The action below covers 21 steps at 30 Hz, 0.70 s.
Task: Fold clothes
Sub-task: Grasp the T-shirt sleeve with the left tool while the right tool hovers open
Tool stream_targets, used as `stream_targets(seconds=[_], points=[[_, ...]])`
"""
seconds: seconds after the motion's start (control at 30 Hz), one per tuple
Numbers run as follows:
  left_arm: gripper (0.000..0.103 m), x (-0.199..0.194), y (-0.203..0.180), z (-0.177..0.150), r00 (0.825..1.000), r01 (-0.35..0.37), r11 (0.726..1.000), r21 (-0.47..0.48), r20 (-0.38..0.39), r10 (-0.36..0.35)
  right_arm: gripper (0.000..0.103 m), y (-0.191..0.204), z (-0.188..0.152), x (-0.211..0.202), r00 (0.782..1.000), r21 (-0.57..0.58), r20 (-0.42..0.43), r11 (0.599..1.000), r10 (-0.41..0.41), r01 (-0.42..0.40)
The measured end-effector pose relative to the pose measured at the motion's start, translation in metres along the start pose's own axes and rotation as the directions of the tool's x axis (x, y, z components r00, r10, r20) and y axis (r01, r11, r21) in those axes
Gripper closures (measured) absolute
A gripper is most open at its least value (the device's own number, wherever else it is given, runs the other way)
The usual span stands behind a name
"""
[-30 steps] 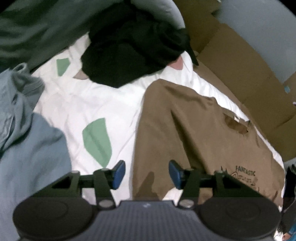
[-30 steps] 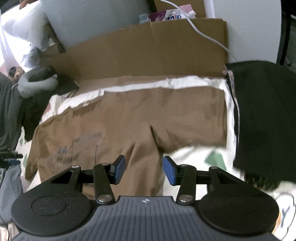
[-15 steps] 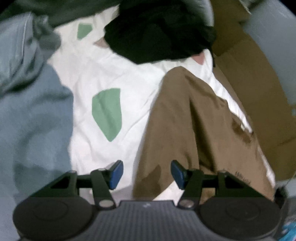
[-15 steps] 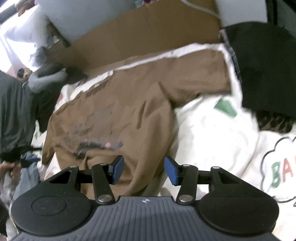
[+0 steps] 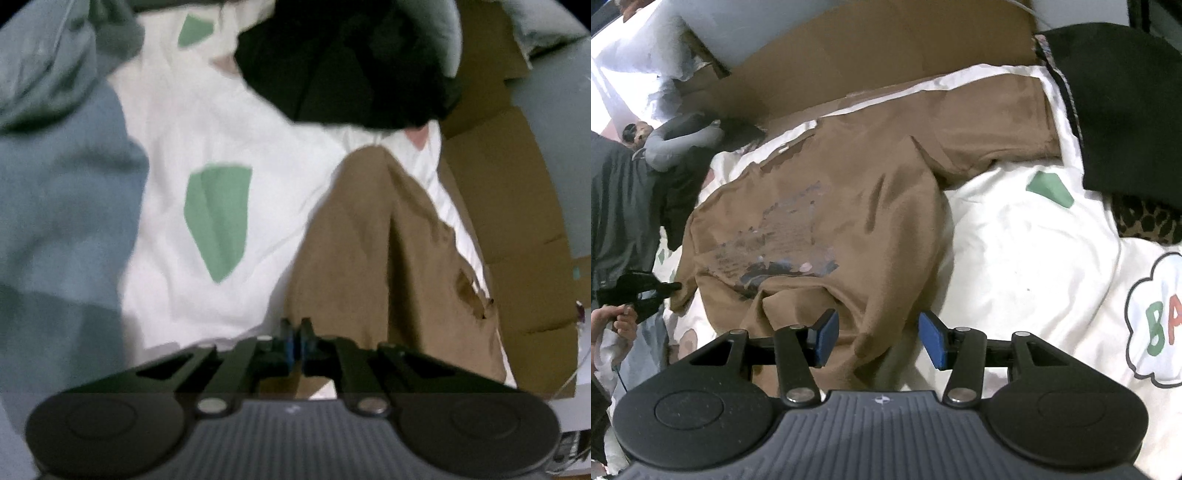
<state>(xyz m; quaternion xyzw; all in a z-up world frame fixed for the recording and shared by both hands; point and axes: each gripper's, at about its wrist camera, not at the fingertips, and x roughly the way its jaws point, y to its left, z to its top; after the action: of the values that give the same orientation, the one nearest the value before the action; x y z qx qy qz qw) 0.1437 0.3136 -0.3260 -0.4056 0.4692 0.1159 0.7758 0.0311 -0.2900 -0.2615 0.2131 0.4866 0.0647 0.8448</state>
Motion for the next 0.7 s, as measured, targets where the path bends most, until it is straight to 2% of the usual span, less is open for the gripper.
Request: stream_targets(seconds=[0.27,0.7], points=[[0.101,-0.024,-0.008,0.016,0.997,0.004,0.999,0.034,0.083,-0.007,0.047,-0.002,-0.002,0.011,1.000,0.003,-0.030,1.000,-0.008,0.008],[0.101,-0.067,-0.022,0.040,0.980,0.010,0.995,0.095,0.198,-0.029,0.046,0.009,-0.005,0.017,0.998,-0.032,-0.069,0.999,-0.014,0.012]])
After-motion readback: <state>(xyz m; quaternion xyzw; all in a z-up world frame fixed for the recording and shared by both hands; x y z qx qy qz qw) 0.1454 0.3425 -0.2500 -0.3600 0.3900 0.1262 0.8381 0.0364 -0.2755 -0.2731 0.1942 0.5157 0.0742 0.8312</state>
